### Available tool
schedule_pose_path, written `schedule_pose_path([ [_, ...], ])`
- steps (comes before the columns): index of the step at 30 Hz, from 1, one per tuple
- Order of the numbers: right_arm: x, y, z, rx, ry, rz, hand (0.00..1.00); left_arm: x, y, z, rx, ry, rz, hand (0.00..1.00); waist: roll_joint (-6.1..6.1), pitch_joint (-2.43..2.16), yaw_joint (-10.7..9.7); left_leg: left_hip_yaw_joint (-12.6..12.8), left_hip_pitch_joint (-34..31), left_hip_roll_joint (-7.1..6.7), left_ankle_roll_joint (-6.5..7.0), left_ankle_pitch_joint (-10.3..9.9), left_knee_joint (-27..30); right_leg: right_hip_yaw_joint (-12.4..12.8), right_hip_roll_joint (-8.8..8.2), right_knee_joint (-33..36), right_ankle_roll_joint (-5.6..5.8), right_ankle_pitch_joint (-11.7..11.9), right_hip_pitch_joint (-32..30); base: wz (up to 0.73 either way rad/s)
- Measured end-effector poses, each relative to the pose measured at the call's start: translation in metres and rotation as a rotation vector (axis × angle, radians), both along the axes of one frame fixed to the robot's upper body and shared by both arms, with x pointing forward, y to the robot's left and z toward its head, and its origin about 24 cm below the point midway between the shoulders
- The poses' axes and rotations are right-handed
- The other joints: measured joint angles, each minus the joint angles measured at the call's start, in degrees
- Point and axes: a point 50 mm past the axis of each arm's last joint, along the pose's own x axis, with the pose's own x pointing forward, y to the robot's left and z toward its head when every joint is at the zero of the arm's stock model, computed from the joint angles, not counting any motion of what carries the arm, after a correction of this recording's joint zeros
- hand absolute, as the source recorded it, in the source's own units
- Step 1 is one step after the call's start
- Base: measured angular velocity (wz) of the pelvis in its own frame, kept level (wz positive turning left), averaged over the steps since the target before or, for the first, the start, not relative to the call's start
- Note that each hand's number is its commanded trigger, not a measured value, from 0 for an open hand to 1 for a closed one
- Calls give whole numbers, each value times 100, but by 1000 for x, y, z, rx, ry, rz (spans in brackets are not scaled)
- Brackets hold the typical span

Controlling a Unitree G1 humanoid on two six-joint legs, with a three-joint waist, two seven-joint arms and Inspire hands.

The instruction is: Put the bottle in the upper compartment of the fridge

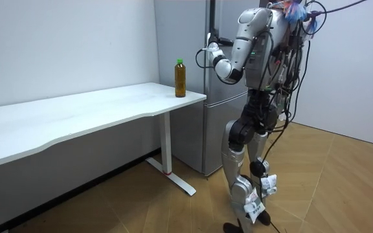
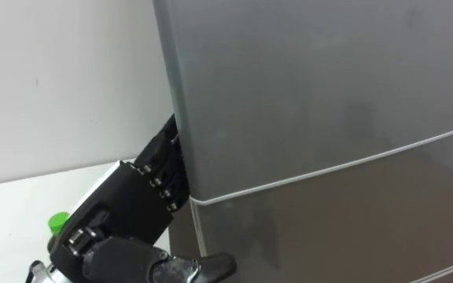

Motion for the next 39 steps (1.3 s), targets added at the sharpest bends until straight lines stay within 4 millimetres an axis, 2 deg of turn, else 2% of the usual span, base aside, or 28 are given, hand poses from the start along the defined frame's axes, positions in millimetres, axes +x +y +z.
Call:
schedule_pose_path([
  [2, 1, 0, 0, 0, -1, 6, 0, 0, 0, 0, 1, 3, 2, 62, 2, -2, -29, 0, -4, -1, 0, 0, 0, -6, -3, 0, 0, 0, 0, 2],
  [4, 2, 0, 0, 0, -4, 7, 0, 1, 1, -1, 0, 8, 10, 90, 6, -4, -44, 0, -10, -2, 0, 0, 0, -6, -6, 1, 0, 0, -1, 5],
  [5, 2, 0, 0, 0, -4, 8, 0, 1, 2, -1, -2, 13, 24, 100, 11, -7, -43, 0, -12, -3, 0, 0, 0, -11, -7, 1, 1, 0, -1, 5],
  [8, 3, 1, 0, 1, -5, 15, 0, 2, 3, -1, -6, 19, 40, 100, 15, -14, -41, 3, -20, -6, 0, 0, 0, -20, -12, 1, 2, 1, -6, 2],
  [15, 4, 2, 0, 6, -6, 13, 0, -3, -9, -3, 4, 7, -56, 100, 2, -15, -56, 15, -2, -5, 0, 0, 0, -13, -11, 6, 7, 5, 10, -1],
  [19, 2, 1, 0, 8, -4, -4, 0, -5, -16, -5, 22, 10, -105, 100, 40, -37, -76, 24, 16, 5, 0, 0, 0, -3, 3, 7, -2, 10, 15, -3],
  [26, 0, 1, 0, 12, -4, -20, 0, -9, -23, -8, 37, 13, -165, 100, 36, -27, -69, 47, 22, 19, -3, 2, 2, 64, 7, -5, -16, 16, 4, -2],
  [28, 1, 2, 0, 14, -4, -16, 0, -9, -24, -9, 45, 16, -171, 91, 25, -20, -69, 48, 22, 17, -3, 2, 2, 67, 10, -5, -15, 16, 2, 0],
  [29, 1, 2, 0, 16, -5, -14, 0, -9, -24, -9, 50, 17, -176, 89, 15, -13, -69, 48, 21, 16, -3, 2, 2, 69, 11, -5, -15, 16, 0, 0],
  [31, 1, 2, 0, 18, -6, -12, 0, -10, -25, -10, 57, 20, -186, 71, 3, -5, -67, 50, 20, 14, -3, 2, 1, 74, 12, -8, -15, 16, -2, 0],
  [32, 1, 2, 0, 18, -6, -10, 0, -11, -26, -11, 59, 21, -192, 41, -1, -2, -63, 48, 18, 13, -3, 2, 1, 81, 12, -11, -15, 15, -5, 0],
  [33, 2, 2, 0, 18, -6, -7, 0, -11, -26, -11, 60, 20, -196, 18, -1, 0, -63, 43, 17, 13, -3, 2, 0, 92, 14, -16, -15, 16, -6, -3],
  [34, 2, 2, 0, 17, -6, -6, 0, -11, -26, -11, 60, 19, -197, 0, 0, 0, -63, 40, 18, 13, -3, 2, 0, 97, 15, -17, -15, 16, -6, -4],
  [39, 1, 2, 0, 20, -7, -16, 0, -12, -27, -11, 63, 13, -214, 0, 4, 1, -69, 38, 18, 16, -3, 2, -1, 120, 17, -52, -15, 17, 5, -2],
])
